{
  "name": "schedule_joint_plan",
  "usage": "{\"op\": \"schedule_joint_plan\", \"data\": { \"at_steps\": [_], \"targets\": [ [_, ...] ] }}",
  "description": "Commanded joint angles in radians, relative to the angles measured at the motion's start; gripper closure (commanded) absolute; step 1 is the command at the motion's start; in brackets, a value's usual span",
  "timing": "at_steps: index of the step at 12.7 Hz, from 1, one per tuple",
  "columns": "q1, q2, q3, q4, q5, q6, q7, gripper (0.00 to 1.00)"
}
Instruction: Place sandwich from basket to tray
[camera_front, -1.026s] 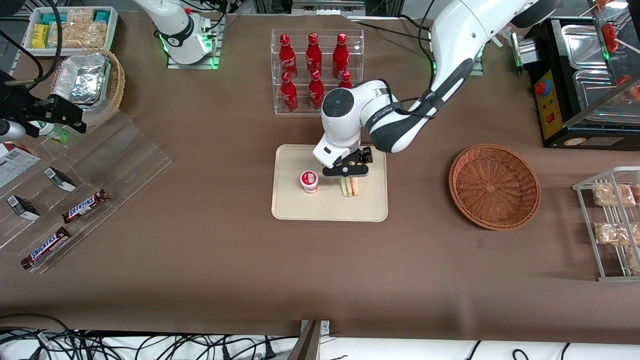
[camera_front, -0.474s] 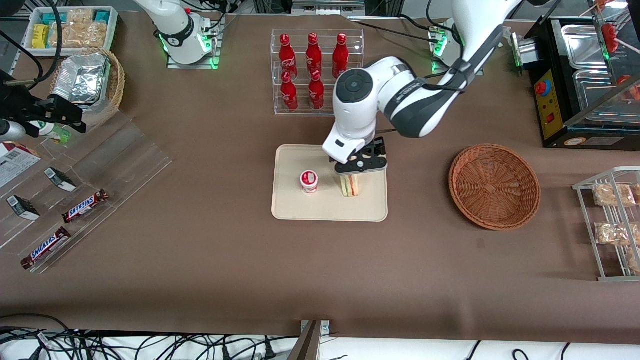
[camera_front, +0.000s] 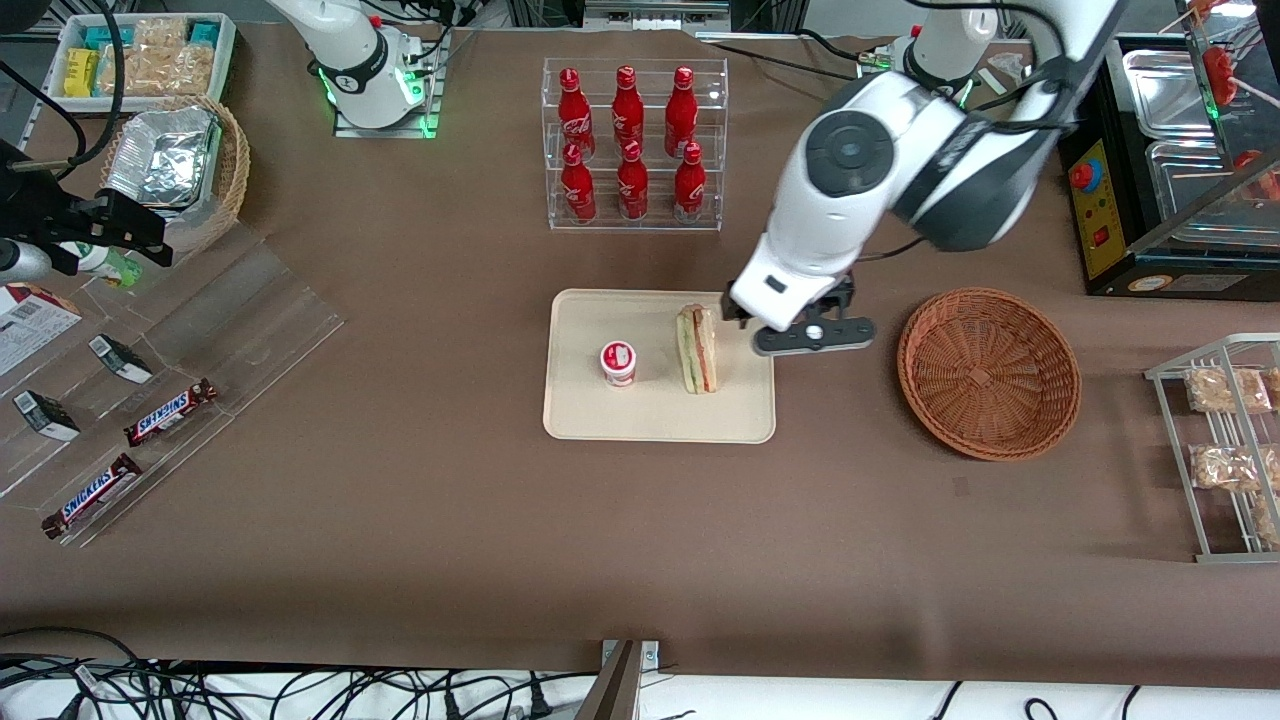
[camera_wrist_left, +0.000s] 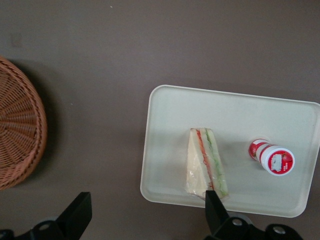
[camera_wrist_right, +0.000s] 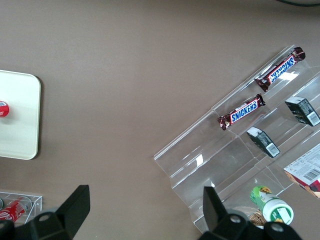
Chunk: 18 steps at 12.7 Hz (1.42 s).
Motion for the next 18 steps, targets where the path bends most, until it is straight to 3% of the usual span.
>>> {"op": "schedule_joint_plan", "data": {
  "at_steps": [1, 3, 12, 15, 18],
  "targets": [
    [0.069, -0.025, -0.006, 0.075, -0.038, -0.125, 0.111, 0.0],
    [0.103, -0.025, -0.001, 0.126, -0.036, -0.206, 0.18, 0.0],
    [0.269, -0.019, 0.005, 0.133, -0.024, -0.233, 0.328, 0.0],
    [0.367, -0.02, 0.003, 0.134, -0.033, -0.233, 0.465, 0.0],
    [0.323, -0.02, 0.084, 0.134, -0.041, -0.234, 0.577, 0.0]
  ]
}}
